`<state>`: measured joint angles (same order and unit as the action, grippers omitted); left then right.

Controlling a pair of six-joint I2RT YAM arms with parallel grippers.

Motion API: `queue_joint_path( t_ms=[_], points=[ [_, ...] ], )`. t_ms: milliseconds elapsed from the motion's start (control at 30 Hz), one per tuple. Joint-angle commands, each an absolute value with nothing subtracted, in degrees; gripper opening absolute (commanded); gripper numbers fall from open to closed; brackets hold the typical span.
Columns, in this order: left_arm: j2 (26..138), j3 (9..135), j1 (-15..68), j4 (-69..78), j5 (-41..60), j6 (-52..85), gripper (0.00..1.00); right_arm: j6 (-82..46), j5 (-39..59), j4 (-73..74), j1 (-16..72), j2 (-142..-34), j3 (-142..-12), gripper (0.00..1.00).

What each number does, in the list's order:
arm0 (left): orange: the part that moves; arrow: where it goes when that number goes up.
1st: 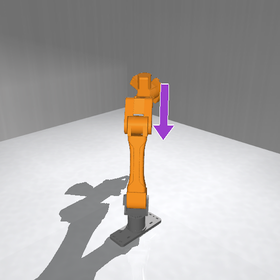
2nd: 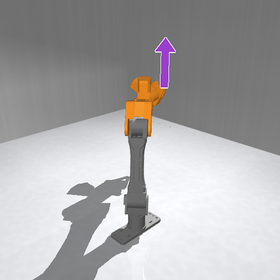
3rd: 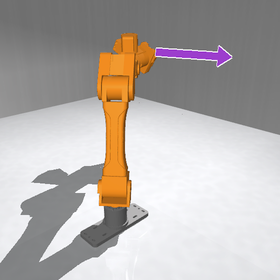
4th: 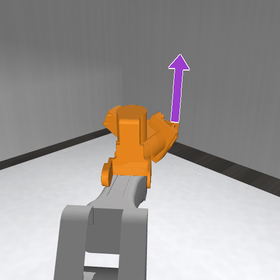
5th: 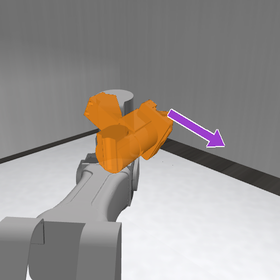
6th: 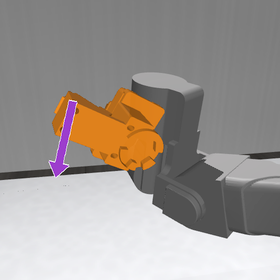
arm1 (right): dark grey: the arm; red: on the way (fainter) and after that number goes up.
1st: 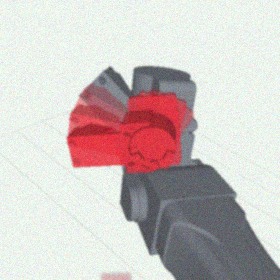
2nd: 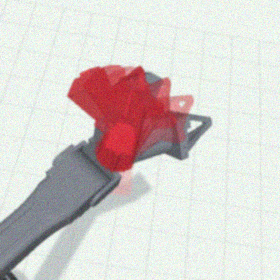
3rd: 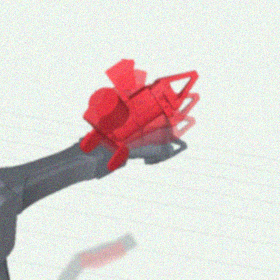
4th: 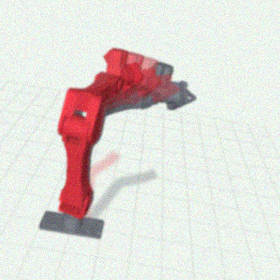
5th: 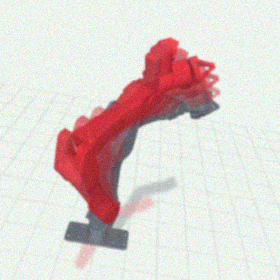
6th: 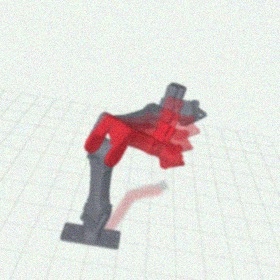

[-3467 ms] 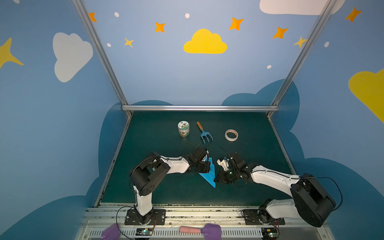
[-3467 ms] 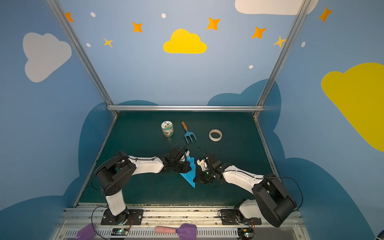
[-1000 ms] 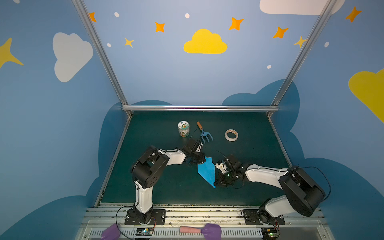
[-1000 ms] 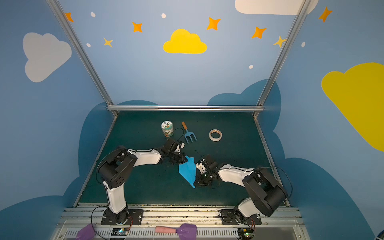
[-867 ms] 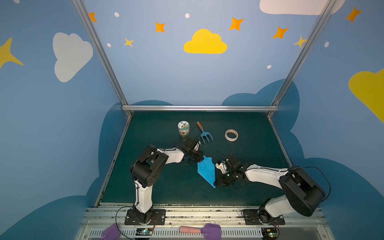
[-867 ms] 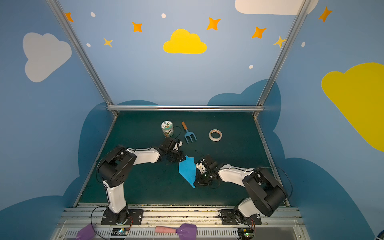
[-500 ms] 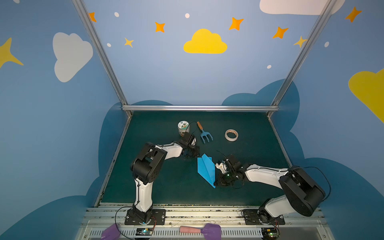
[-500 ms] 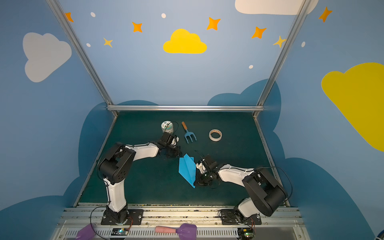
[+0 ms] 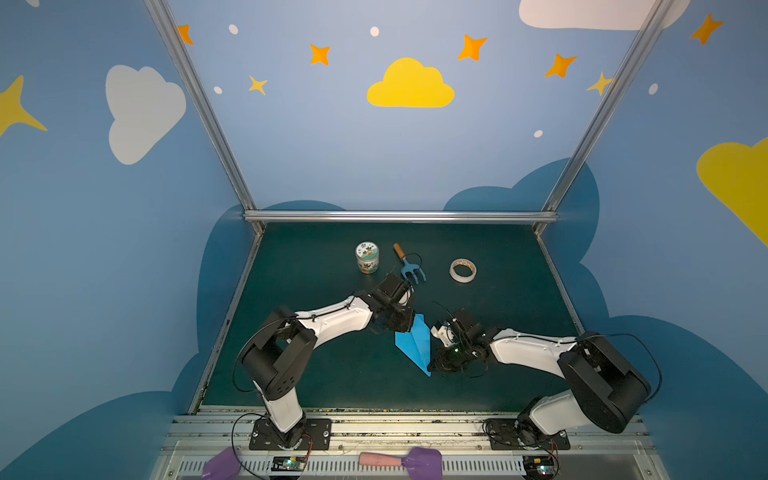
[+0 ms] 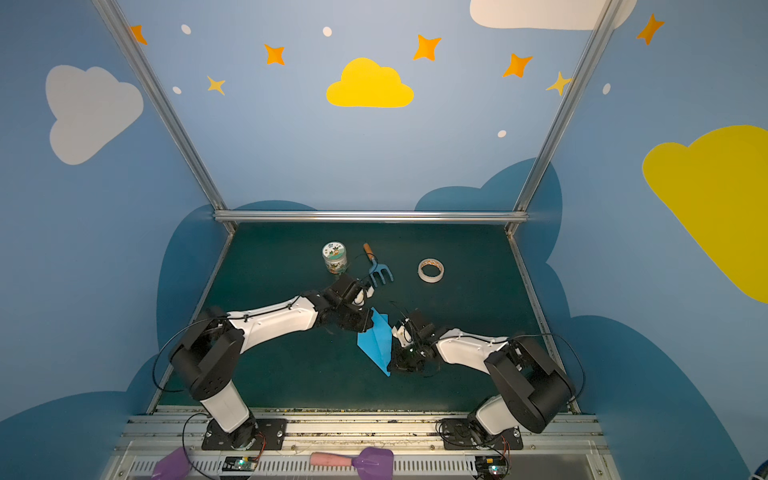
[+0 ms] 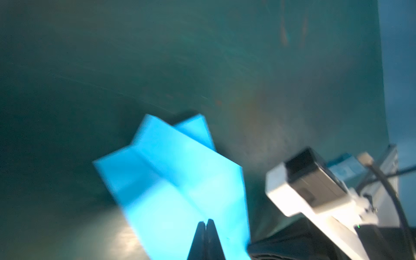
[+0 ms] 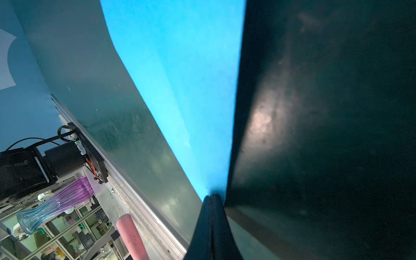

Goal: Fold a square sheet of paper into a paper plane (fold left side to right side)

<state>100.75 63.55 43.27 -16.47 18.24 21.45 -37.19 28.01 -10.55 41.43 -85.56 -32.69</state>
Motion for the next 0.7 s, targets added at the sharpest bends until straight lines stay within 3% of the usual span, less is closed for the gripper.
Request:
queue_joint_path(
  t_ms=[0, 667],
  points=[
    [104.55, 65.84, 44.24, -17.92, 19.01, 20.69, 0.04, -36.77, 22.49, -14.50, 43.21, -89.56, -29.55, 0.00],
    [110.52, 63.36, 41.91, -15.58, 16.97, 19.95, 0.03, -36.74, 22.85, -13.58, 43.23, -90.56, -29.53, 0.00]
  ],
)
